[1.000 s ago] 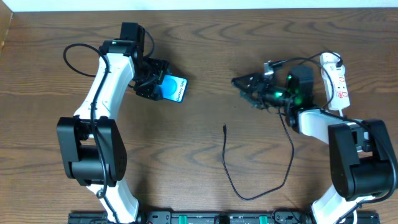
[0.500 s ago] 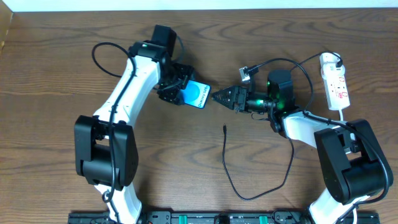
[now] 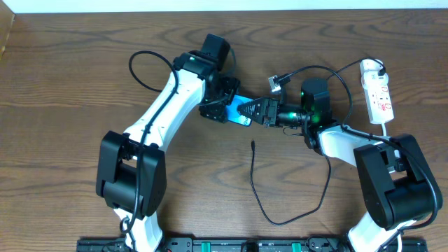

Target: Plug charger to phone and switch on socket

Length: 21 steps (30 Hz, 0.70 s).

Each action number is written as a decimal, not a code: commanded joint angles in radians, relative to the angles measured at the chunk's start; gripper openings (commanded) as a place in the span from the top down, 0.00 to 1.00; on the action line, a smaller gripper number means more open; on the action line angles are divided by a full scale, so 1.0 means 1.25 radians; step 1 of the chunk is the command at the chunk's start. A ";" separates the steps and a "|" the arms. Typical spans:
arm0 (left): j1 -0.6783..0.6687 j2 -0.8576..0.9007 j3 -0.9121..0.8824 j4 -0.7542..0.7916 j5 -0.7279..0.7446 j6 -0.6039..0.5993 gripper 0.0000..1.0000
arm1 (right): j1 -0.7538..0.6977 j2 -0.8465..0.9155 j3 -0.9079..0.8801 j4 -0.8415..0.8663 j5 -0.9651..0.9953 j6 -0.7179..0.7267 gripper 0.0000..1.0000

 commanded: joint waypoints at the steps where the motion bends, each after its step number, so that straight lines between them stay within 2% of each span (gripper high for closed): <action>1: -0.022 -0.016 0.002 0.019 0.001 -0.031 0.92 | 0.012 0.001 0.008 0.000 -0.002 -0.022 0.04; 5: -0.046 -0.016 0.002 0.030 0.001 -0.047 0.93 | 0.012 0.001 0.008 0.000 0.005 -0.027 0.12; 12: -0.061 -0.016 0.002 0.042 0.001 -0.055 0.93 | 0.012 0.001 0.008 -0.001 0.026 -0.026 0.40; 13: -0.061 -0.016 0.002 0.042 0.001 -0.059 0.93 | 0.012 0.001 0.008 -0.002 0.027 -0.026 0.45; 16: -0.061 -0.016 0.002 0.045 0.001 -0.061 0.93 | 0.012 0.001 0.008 -0.003 0.031 -0.027 0.67; 21: -0.061 -0.016 0.002 0.045 0.001 -0.061 0.93 | 0.012 0.001 0.008 -0.003 0.034 -0.027 0.75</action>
